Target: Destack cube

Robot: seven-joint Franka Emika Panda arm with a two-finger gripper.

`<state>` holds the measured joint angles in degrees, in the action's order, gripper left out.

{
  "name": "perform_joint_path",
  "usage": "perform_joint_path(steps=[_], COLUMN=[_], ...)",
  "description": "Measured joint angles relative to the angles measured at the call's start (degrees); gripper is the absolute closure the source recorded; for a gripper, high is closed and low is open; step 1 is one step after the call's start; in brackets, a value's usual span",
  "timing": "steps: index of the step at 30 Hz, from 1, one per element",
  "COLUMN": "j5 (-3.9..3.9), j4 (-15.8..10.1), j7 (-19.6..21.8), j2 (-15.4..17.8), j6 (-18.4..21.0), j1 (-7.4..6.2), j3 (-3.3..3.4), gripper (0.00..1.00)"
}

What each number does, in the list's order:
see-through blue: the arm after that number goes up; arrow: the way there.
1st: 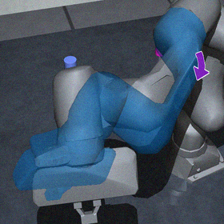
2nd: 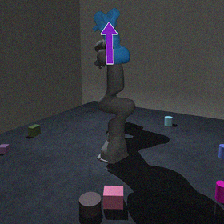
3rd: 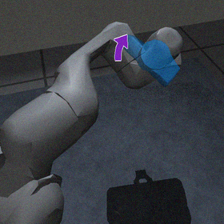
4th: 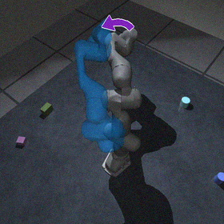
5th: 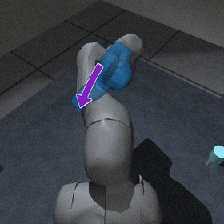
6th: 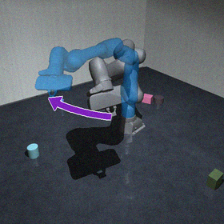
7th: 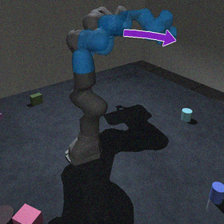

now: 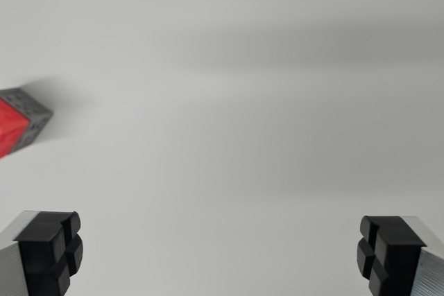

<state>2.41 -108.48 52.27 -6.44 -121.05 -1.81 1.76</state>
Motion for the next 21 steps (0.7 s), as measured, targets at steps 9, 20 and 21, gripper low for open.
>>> perform_joint_path(steps=[9,20,21], j5=[0.0,0.09,0.1], j4=[-0.46,-0.87,-0.88], j7=[3.88,10.01,10.37], j2=[-0.66,-1.82,-1.9], j6=[-0.59,-1.39,-1.43], j1=[-1.19,-3.21,-3.33], j3=[-0.24,-0.5,-0.52], gripper=[0.0,0.0,0.0])
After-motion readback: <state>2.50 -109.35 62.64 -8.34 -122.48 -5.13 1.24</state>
